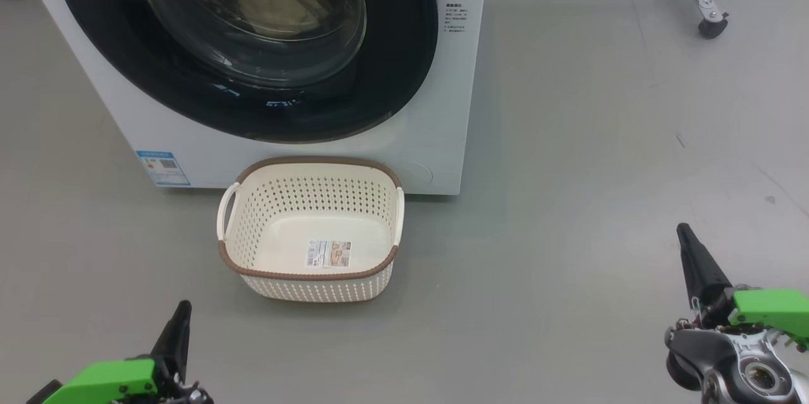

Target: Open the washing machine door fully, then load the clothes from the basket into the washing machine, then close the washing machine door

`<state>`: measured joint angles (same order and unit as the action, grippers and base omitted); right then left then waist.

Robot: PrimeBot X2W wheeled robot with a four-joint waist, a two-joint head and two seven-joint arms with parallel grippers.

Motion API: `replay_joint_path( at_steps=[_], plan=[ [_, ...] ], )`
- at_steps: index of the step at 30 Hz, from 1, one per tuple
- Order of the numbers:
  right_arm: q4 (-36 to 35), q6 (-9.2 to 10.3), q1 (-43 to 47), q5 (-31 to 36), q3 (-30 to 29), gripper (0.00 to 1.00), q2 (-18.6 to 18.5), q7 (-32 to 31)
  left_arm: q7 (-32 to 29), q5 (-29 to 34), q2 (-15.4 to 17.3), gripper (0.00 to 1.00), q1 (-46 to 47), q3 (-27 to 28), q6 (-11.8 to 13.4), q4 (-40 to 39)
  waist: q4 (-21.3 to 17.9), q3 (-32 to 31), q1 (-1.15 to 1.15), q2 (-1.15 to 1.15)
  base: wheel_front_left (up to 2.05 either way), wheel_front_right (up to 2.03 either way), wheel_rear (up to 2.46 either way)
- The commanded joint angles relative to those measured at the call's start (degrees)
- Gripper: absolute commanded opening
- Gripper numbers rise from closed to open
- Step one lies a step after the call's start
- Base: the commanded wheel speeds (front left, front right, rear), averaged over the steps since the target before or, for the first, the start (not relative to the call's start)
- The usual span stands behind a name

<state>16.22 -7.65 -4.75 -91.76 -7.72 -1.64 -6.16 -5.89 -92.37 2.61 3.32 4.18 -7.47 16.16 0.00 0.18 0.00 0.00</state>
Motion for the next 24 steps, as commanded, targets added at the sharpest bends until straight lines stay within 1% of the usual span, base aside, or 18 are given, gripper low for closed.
replay_joint_path(
  at_steps=[1,24],
  plan=[
    [-2.2,0.16,-1.4,-0.4,1.2,0.00,-1.2,-0.3,-0.4,0.0,0.5,0.00,2.9,2.1,0.0,-2.1,0.0,0.0,0.00,0.00,0.00,0.00,0.00],
    [-2.2,0.16,-1.4,-0.4,1.2,0.00,-1.2,-0.3,-0.5,0.1,0.4,0.00,2.9,2.2,0.0,-2.1,0.0,0.0,0.00,0.00,0.00,0.00,0.00]
  ],
)
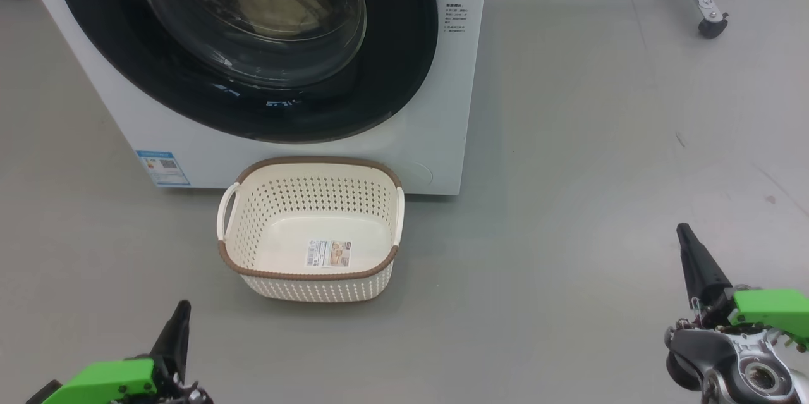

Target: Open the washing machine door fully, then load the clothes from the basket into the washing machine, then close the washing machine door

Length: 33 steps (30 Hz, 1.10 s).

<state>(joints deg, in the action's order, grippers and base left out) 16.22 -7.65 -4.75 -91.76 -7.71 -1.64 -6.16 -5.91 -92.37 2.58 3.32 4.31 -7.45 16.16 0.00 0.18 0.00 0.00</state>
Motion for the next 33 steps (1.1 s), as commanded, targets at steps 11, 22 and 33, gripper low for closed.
replay_joint_path(
  at_steps=[11,22,33],
  plan=[
    [-2.2,0.16,-1.4,-0.4,1.2,0.00,-1.2,-0.3,-0.5,0.1,0.4,0.00,2.9,2.1,0.0,-2.1,0.0,0.0,0.00,0.00,0.00,0.00,0.00],
    [-2.2,0.16,-1.4,-0.4,1.2,0.00,-1.2,-0.3,-0.5,0.1,0.4,0.00,2.9,2.1,0.0,-2.1,0.0,0.0,0.00,0.00,0.00,0.00,0.00],
    [-2.2,0.16,-1.4,-0.4,1.2,0.00,-1.2,-0.3,-0.5,0.2,0.4,0.00,2.9,2.2,0.0,-2.1,0.0,0.0,0.00,0.00,0.00,0.00,0.00]
  ],
)
